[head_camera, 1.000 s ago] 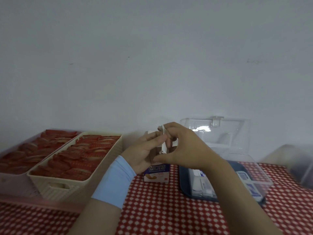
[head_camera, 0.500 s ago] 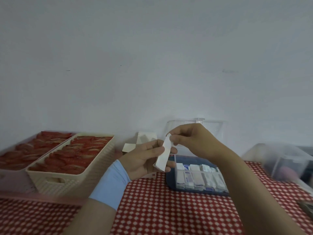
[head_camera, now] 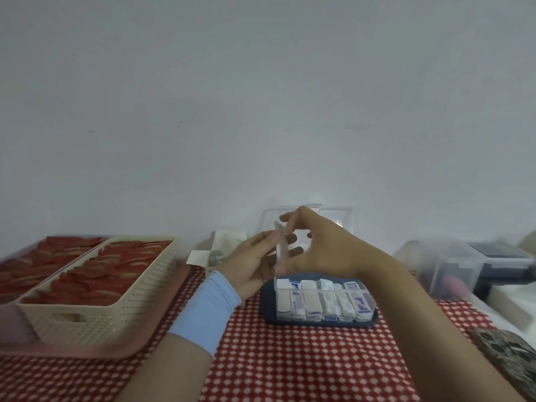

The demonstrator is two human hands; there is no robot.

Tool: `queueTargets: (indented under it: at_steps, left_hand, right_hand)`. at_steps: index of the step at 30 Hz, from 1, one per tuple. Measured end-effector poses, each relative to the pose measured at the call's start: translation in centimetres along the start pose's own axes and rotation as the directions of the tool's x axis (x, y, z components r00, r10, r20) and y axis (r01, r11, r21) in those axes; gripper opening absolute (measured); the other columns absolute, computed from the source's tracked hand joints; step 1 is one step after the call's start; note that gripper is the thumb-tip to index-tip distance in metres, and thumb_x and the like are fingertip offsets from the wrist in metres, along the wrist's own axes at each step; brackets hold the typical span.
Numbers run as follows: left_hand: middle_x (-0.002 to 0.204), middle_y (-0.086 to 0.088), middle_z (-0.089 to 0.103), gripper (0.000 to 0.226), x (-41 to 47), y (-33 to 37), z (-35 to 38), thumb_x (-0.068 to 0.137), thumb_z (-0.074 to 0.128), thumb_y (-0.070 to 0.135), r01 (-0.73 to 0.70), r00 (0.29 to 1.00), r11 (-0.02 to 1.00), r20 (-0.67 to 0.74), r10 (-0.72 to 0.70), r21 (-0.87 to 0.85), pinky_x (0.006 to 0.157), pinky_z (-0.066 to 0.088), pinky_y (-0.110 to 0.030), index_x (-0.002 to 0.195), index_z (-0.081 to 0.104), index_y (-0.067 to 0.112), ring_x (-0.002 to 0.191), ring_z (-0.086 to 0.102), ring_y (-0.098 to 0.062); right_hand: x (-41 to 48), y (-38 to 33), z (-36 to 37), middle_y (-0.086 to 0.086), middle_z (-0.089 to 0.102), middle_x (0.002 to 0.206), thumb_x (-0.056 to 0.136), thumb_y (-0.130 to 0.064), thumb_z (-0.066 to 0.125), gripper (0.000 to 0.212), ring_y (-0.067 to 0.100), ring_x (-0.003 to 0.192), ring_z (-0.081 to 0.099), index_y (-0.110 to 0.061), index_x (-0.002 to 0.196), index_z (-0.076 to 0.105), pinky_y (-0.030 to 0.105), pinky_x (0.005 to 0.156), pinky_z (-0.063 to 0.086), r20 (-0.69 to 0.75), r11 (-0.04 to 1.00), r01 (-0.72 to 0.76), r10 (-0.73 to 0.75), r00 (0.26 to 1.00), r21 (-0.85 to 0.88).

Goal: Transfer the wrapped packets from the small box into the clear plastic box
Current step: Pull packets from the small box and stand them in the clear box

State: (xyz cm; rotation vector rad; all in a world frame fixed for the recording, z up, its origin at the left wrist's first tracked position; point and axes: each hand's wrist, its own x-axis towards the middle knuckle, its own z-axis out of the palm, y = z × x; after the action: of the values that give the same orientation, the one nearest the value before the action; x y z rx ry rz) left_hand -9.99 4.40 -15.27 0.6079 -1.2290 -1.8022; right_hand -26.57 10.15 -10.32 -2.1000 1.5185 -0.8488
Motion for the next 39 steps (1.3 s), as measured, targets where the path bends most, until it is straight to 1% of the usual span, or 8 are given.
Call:
queueTargets:
  at_steps: [2, 8, 11, 14, 17, 23, 28, 39]
  left_hand:
    - [0.123, -0.012, 0.069, 0.045, 0.4, -0.2, 0.7, 0.095, 0.057, 0.033, -0.007, 1.0, 1.0, -0.019, 0.007, 0.014, 0.073, 0.059, -0.031, 0.128, 0.062, 0.003, 0.102, 0.072, -0.021]
    - [0.079, 0.0, 0.072, 0.028, 0.5, -0.7, 1.9, 0.104, 0.045, 0.024, 0.022, 0.997, 1.0, 0.071, -0.021, -0.007, 0.058, 0.055, -0.021, 0.105, 0.064, 0.003, 0.072, 0.071, -0.009]
    - [0.099, -0.01, 0.069, 0.034, 0.8, -0.7, 2.1, 0.103, 0.05, 0.024, 0.019, 0.994, 1.0, 0.104, -0.022, 0.023, 0.073, 0.058, -0.028, 0.122, 0.061, -0.003, 0.09, 0.069, -0.019]
    - [0.101, -0.01, 0.072, 0.037, 0.9, -0.7, 2.7, 0.094, 0.056, 0.022, 0.074, 0.984, 0.997, 0.164, -0.075, 0.012, 0.073, 0.06, -0.031, 0.122, 0.059, -0.002, 0.086, 0.071, -0.024]
    - [0.101, -0.008, 0.071, 0.043, 1.0, -0.7, 3.1, 0.09, 0.055, 0.023, 0.088, 0.96, 0.992, 0.26, -0.108, 0.087, 0.072, 0.06, -0.03, 0.123, 0.057, -0.003, 0.082, 0.072, -0.022]
    - [0.101, -0.007, 0.074, 0.04, 1.4, -1.3, 3.7, 0.089, 0.055, 0.025, 0.095, 0.941, 0.976, 0.302, -0.152, 0.194, 0.072, 0.058, -0.029, 0.12, 0.059, -0.001, 0.083, 0.071, -0.02]
    - [0.102, -0.009, 0.073, 0.043, 2.3, -1.4, 4.7, 0.089, 0.057, 0.022, 0.138, 0.94, 0.979, 0.292, -0.178, 0.151, 0.073, 0.06, -0.031, 0.125, 0.054, -0.003, 0.083, 0.071, -0.023]
    - [0.113, -0.017, 0.072, 0.027, 4.9, -1.7, 5.2, 0.103, 0.051, 0.023, 0.126, 0.976, 0.949, 0.136, -0.171, 0.288, 0.093, 0.057, -0.045, 0.118, 0.061, 0.003, 0.105, 0.07, -0.032]
  right_hand:
    - [-0.1, -0.3, 0.1, -0.027, 0.047, 0.133, 0.057, -0.042, 0.092, 0.05, -0.005, 0.111, 0.054, -0.029, 0.089, 0.057, 0.025, 0.09, 0.053, -0.003, 0.994, 0.035, -0.036, 0.999, -0.106]
    - [-0.2, 0.5, -0.3, -0.016, 0.061, 0.119, 0.053, -0.045, 0.087, 0.04, 0.003, 0.11, 0.06, -0.022, 0.071, 0.059, 0.035, 0.091, 0.056, -0.062, 0.993, 0.049, -0.055, 0.997, -0.104]
    - [-0.3, 1.3, -1.7, -0.02, 0.062, 0.124, 0.069, -0.053, 0.08, 0.036, -0.004, 0.117, 0.056, -0.021, 0.081, 0.068, 0.029, 0.099, 0.045, -0.012, 0.998, 0.009, -0.009, 1.0, 0.066]
    - [-0.1, 1.8, -3.5, -0.004, 0.072, 0.115, 0.095, -0.039, 0.063, 0.028, 0.008, 0.106, 0.066, -0.017, 0.11, 0.071, 0.032, 0.095, 0.048, -0.112, 0.963, -0.036, 0.068, 0.991, 0.269]
    - [-0.4, 2.3, -4.7, -0.004, 0.076, 0.101, 0.096, -0.023, 0.065, 0.03, 0.006, 0.088, 0.07, -0.022, 0.126, 0.066, 0.021, 0.081, 0.046, -0.052, 0.976, -0.081, 0.093, 0.994, 0.202]
    - [-1.4, 3.1, -5.9, -0.001, 0.078, 0.088, 0.094, -0.016, 0.066, 0.014, 0.007, 0.079, 0.069, -0.018, 0.097, 0.079, 0.031, 0.08, 0.051, 0.085, 0.988, -0.114, 0.106, 0.991, 0.105]
    - [-1.4, 3.4, -7.0, -0.004, 0.077, 0.081, 0.094, -0.017, 0.067, 0.011, 0.012, 0.077, 0.07, -0.014, 0.095, 0.078, 0.008, 0.054, 0.042, 0.05, 0.989, -0.133, 0.13, 0.99, 0.068]
    - [0.8, 6.1, -8.5, 0.003, 0.075, 0.076, 0.092, -0.01, 0.065, 0.015, 0.009, 0.062, 0.063, -0.017, 0.094, 0.078, 0.022, 0.05, 0.042, 0.017, 0.978, -0.205, 0.205, 0.979, -0.027]
